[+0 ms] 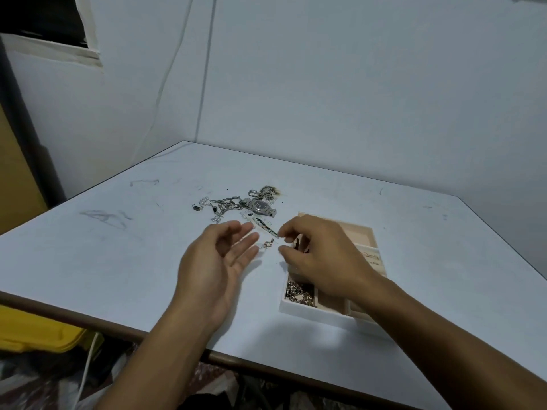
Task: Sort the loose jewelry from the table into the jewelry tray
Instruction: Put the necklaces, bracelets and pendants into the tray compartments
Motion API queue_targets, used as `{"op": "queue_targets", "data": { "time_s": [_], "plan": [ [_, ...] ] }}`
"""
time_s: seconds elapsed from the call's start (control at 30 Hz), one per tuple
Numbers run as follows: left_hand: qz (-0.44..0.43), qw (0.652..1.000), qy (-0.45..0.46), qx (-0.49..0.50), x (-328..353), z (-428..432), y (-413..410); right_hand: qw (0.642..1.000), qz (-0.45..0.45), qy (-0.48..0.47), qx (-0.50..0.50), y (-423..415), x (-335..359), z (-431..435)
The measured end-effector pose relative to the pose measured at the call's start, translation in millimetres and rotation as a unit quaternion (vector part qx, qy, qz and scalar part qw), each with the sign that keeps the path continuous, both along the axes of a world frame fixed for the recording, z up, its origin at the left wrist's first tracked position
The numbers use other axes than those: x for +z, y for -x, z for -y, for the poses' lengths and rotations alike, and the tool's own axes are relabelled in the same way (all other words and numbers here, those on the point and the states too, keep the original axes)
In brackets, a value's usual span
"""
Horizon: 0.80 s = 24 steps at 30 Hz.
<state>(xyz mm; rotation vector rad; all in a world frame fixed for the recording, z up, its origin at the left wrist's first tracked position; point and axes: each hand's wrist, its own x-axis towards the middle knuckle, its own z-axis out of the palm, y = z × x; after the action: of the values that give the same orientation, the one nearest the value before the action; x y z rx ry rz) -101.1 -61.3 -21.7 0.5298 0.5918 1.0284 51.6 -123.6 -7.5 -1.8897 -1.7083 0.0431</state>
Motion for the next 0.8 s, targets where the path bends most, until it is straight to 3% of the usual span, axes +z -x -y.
{"op": "queue_targets", "data": {
  "time_s": [0.23, 0.47, 0.63, 0.8],
  "plan": [
    [-0.062, 0.995, -0.039, 0.064, -1, -32, 19, 0.985, 0.121, 0.112, 0.047, 34, -13, -53],
    [-0.108, 0.987, -0.066, 0.095, -1, -50, 29, 0.973, 0.168, 0.133, 0.086, 46, -16, -92],
    [-0.103, 0.988, -0.058, 0.098, -3, -55, 36, 0.972, 0.163, 0.144, 0.094, 44, -13, -98],
    [-0.090, 0.991, -0.035, 0.092, -5, -59, 29, 0.983, 0.069, 0.145, 0.083, 32, 13, -98]
  ]
}}
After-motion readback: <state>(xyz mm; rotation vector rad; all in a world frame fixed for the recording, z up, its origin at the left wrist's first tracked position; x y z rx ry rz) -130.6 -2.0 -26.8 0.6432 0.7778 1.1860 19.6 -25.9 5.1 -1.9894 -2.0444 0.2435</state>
